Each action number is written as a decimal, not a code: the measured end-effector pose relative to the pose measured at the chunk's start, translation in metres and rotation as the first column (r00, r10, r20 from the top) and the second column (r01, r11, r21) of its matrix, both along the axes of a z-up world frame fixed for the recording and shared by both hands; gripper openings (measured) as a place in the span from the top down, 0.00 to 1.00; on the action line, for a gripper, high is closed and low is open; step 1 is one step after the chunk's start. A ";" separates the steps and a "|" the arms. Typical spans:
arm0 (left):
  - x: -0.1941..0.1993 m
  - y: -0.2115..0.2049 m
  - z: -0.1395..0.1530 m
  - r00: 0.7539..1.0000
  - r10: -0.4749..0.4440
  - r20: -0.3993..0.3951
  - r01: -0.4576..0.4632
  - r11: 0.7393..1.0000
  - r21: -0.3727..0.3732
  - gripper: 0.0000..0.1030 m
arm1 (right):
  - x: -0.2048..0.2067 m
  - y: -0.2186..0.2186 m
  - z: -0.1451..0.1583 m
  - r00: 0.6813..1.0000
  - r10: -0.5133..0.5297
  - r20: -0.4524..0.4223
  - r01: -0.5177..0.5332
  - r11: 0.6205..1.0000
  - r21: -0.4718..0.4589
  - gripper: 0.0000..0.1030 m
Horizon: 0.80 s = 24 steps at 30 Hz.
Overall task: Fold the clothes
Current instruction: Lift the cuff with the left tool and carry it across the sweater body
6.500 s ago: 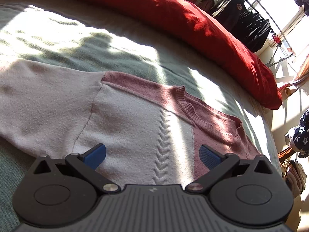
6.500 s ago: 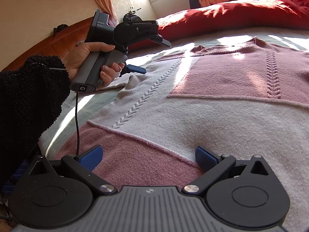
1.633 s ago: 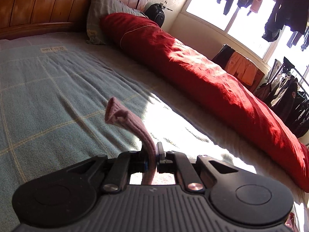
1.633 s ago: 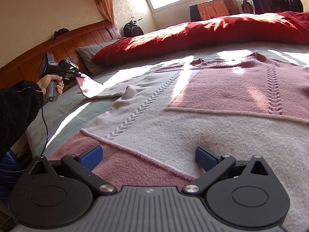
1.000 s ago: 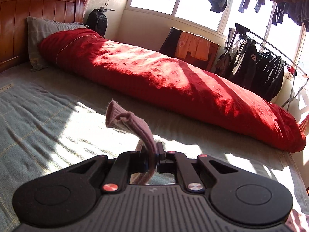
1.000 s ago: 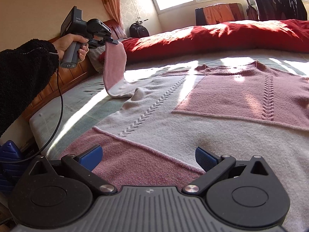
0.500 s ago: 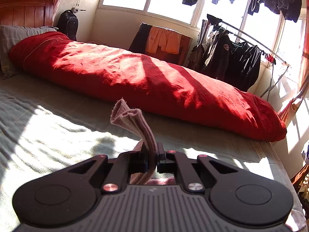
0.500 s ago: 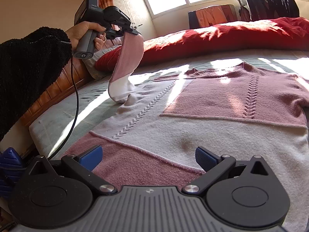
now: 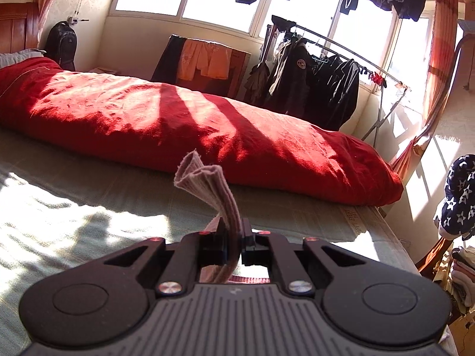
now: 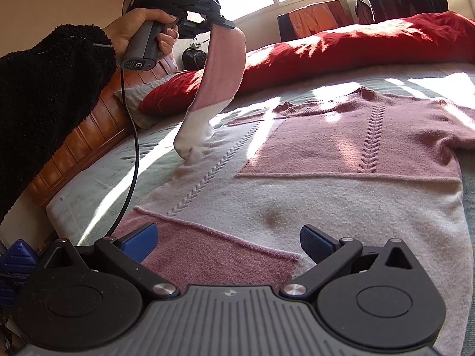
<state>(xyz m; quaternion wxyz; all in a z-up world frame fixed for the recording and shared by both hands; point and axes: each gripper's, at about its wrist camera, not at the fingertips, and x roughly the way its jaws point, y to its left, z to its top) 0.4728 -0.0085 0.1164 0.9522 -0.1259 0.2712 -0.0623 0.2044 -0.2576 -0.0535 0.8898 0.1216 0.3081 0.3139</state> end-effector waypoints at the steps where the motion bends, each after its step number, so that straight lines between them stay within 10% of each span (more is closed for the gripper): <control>1: 0.001 -0.004 0.000 1.000 -0.006 -0.001 0.006 1.000 0.000 0.95 | 0.000 0.000 0.000 1.000 0.000 -0.002 0.000 1.000 -0.002 0.00; 24: 0.009 -0.091 -0.042 0.979 -0.182 -0.095 0.190 0.978 0.083 0.94 | 0.000 -0.007 -0.001 1.000 -0.014 -0.022 0.014 1.000 0.000 0.00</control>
